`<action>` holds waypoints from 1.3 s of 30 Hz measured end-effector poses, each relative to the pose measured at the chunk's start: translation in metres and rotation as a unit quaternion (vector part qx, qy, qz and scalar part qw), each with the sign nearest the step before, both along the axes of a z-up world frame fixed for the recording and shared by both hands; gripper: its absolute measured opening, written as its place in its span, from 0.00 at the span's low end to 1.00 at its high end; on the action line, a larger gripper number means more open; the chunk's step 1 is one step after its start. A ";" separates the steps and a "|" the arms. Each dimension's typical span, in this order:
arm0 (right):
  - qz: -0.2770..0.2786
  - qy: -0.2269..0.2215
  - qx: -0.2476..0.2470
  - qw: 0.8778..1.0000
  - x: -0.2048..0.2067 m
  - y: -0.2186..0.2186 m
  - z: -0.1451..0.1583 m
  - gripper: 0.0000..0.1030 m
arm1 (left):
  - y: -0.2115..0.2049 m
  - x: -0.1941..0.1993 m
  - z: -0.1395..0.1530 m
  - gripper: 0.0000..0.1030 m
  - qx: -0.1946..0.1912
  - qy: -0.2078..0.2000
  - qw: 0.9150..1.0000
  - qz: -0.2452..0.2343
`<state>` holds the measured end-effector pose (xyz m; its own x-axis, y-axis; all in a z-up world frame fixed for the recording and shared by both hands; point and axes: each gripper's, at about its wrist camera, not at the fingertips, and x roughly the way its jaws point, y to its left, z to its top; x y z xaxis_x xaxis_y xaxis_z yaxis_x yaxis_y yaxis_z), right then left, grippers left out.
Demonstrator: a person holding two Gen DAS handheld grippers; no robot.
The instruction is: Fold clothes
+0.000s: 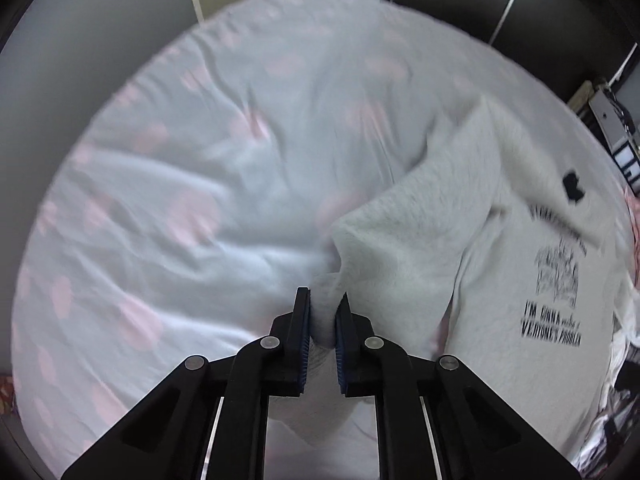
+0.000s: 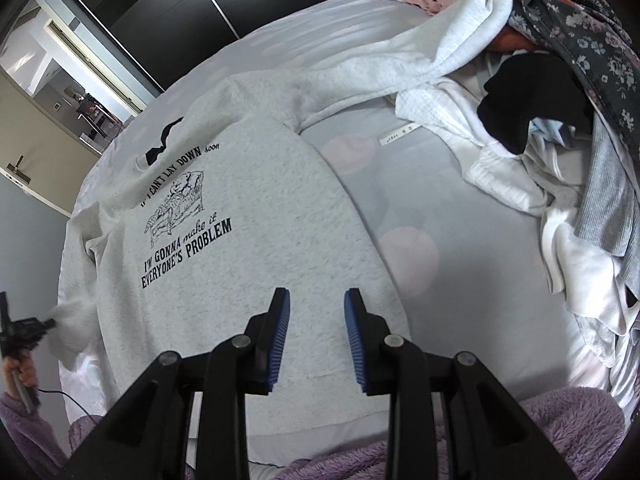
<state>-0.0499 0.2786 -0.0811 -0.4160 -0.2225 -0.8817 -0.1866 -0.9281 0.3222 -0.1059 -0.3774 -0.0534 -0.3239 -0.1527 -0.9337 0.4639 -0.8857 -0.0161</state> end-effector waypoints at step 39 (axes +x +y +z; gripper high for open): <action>0.024 -0.069 -0.009 0.997 -0.002 0.013 -0.036 0.33 | 0.037 0.027 0.116 0.44 -0.115 -0.005 0.985 -0.125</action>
